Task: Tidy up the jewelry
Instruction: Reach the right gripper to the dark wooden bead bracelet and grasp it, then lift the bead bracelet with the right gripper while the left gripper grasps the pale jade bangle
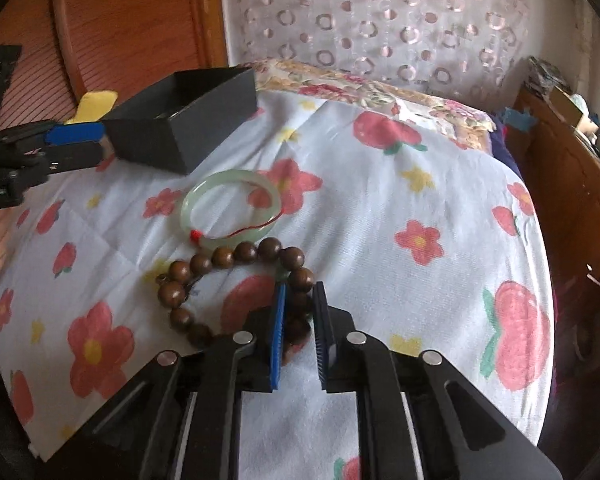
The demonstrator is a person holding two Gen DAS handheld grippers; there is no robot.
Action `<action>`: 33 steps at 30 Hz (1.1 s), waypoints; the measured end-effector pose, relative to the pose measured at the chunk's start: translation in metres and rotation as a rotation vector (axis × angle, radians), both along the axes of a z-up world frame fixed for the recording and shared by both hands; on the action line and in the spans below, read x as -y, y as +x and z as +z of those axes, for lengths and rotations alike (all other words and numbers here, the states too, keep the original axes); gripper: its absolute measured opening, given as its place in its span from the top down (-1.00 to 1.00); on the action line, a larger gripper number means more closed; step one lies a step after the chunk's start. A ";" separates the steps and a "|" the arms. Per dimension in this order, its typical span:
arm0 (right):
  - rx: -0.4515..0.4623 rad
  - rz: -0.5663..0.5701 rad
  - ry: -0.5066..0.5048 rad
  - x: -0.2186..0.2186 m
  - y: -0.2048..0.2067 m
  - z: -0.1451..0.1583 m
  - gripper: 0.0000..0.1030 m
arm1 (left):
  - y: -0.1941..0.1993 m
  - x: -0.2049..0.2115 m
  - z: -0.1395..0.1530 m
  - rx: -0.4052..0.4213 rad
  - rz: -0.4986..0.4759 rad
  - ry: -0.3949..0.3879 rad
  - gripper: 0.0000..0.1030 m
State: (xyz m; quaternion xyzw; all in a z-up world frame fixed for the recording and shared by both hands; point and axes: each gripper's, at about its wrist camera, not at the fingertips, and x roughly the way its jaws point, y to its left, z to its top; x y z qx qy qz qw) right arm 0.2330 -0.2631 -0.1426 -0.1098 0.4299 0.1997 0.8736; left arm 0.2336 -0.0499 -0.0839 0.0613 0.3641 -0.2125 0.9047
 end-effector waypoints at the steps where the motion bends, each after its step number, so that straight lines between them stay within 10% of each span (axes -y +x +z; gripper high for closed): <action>1: 0.014 -0.001 -0.007 0.002 -0.003 0.002 0.71 | 0.000 0.005 -0.002 -0.006 -0.007 0.002 -0.05; 27: 0.148 -0.074 0.036 0.060 -0.045 0.040 0.71 | 0.045 0.089 -0.040 -0.138 -0.059 0.089 0.38; 33: 0.168 -0.065 0.033 0.056 -0.041 0.048 0.71 | 0.046 0.091 -0.042 -0.152 -0.071 0.081 0.82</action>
